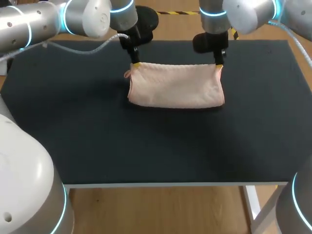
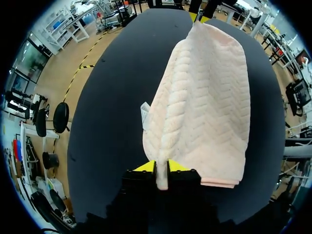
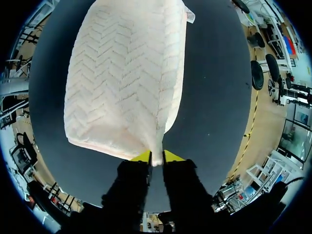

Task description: Fold the towel

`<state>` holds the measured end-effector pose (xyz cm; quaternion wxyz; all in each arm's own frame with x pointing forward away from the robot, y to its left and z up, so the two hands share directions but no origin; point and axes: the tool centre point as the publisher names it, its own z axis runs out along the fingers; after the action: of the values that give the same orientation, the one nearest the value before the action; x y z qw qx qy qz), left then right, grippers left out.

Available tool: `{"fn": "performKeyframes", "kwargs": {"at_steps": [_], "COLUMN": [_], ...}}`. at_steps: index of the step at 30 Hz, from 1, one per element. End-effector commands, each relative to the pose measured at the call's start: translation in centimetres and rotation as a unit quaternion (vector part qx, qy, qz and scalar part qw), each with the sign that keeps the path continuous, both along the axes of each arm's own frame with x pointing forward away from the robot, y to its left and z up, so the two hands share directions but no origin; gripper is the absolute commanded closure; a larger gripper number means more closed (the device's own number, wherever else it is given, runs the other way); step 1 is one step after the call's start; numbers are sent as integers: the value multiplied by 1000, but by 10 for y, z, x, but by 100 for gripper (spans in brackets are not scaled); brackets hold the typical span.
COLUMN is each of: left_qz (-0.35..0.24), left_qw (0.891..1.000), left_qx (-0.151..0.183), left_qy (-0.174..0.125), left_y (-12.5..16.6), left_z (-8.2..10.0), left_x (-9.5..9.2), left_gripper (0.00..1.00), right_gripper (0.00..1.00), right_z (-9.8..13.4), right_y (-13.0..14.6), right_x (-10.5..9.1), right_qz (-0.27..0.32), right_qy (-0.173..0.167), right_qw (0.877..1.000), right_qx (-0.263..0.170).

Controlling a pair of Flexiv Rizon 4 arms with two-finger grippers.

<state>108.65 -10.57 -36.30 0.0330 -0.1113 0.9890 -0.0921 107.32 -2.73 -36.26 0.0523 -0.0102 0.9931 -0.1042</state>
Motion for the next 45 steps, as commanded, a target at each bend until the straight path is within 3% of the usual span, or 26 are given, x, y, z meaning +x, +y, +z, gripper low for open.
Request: {"fn": "performKeyframes", "kwargs": {"at_steps": [1, 5, 9, 13, 14, 17, 19, 24, 29, 30, 31, 45], "left_qz": [-2, 4, 2, -22, -31, -57, -66, -96, -112, -119, -130, -130], "left_qw": [1000, 1000, 997, 989, 983, 974, 968, 961, 963, 963, 963, 963], "left_qx": [-7, -25, -63, -135, -172, -215, -239, -257, -243, -243, -233, -233], "left_qy": [0, -16, -40, -50, -51, -52, -44, -28, -18, -20, -29, -29], "left_y": [3, 10, 21, 34, 37, 47, 53, 67, 77, 78, 78, 78], "left_z": [5, 22, 55, 86, 92, 109, 117, 130, 134, 134, 135, 135], "left_x": [2, 4, 5, -1, -3, -10, -14, -20, -28, -30, -34, -34], "left_gripper": [0, 0, 0, 0, 0, 0, 0, 0, 0, 0, 0, 0], "right_gripper": [0, 0, 0, 0, 0, 0, 0, 0, 0, 0, 0, 0], "right_z": [10, 29, 61, 85, 89, 97, 101, 109, 112, 114, 118, 118], "right_y": [-1, -6, -8, -7, -7, -8, -10, -10, -8, -5, 0, 0], "right_x": [1, 4, 3, -1, -2, -5, -7, -12, -16, -17, -17, -17], "right_qz": [5, 8, 20, 29, 31, 32, 37, 39, 46, 52, 103, 103], "right_qy": [-10, -39, -78, -104, -104, -107, -111, -114, -116, -108, -96, -96], "right_qw": [1000, 999, 997, 993, 993, 988, 987, 986, 986, 990, 989, 989], "right_qx": [-6, -6, 6, 36, 48, 107, 114, 111, 111, 80, 44, 44]}}
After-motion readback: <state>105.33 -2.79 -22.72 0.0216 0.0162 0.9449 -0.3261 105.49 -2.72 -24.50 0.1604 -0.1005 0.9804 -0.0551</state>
